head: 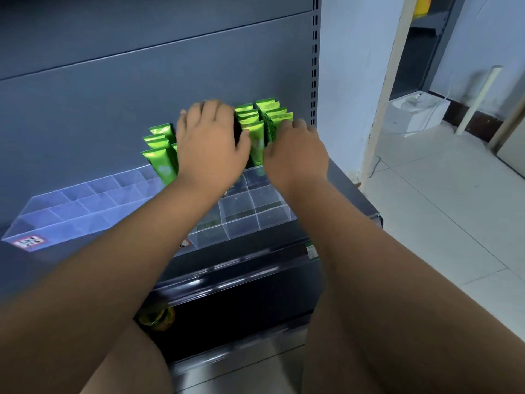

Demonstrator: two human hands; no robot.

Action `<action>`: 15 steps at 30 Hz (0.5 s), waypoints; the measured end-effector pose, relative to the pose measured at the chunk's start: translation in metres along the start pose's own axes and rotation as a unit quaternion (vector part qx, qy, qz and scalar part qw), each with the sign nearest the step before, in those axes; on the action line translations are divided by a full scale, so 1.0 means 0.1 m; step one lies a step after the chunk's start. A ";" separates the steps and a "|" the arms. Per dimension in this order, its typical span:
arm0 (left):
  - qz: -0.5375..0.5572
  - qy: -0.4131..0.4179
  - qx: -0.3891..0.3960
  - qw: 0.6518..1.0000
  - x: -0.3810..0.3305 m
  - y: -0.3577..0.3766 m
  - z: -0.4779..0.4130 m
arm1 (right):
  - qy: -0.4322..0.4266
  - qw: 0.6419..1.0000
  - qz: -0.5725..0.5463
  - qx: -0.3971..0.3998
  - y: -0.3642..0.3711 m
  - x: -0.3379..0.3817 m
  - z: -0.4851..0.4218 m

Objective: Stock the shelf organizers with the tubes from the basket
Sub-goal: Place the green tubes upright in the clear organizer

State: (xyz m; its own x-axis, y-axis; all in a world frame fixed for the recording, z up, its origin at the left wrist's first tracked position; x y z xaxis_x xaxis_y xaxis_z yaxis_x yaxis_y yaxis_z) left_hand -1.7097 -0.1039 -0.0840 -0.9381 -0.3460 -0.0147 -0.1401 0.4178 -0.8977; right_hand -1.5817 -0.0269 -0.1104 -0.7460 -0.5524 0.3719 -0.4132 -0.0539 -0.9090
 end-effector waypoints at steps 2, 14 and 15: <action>-0.007 -0.023 0.010 1.000 0.09 0.00 0.20 | -0.009 0.999 0.000 -0.039 -0.06 0.22 0.16; -0.078 -0.316 0.074 0.942 1.33 -0.68 2.38 | -0.318 0.945 -0.069 0.019 0.51 1.93 1.25; -0.074 -0.349 0.076 0.931 1.48 -0.76 2.61 | -0.340 0.937 -0.078 0.036 0.60 2.15 1.39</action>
State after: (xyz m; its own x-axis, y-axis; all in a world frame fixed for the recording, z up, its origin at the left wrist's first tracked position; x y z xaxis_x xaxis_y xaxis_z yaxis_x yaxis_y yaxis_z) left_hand -1.7556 -0.4057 -0.1331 -0.4697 -0.8745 -0.1210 -0.1546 0.2164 -0.9640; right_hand -1.6945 -0.2644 -0.1107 -0.1655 -0.9336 0.3177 -0.4339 -0.2204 -0.8736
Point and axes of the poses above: each hand's wrist, its own z-axis away from the middle knuckle, its own y-axis out of the palm, x = y × z, the point moved 5 cm from there along -z, towards the middle knuckle, and after that the axes turned 13 degrees about x, right-handed, at the moved point
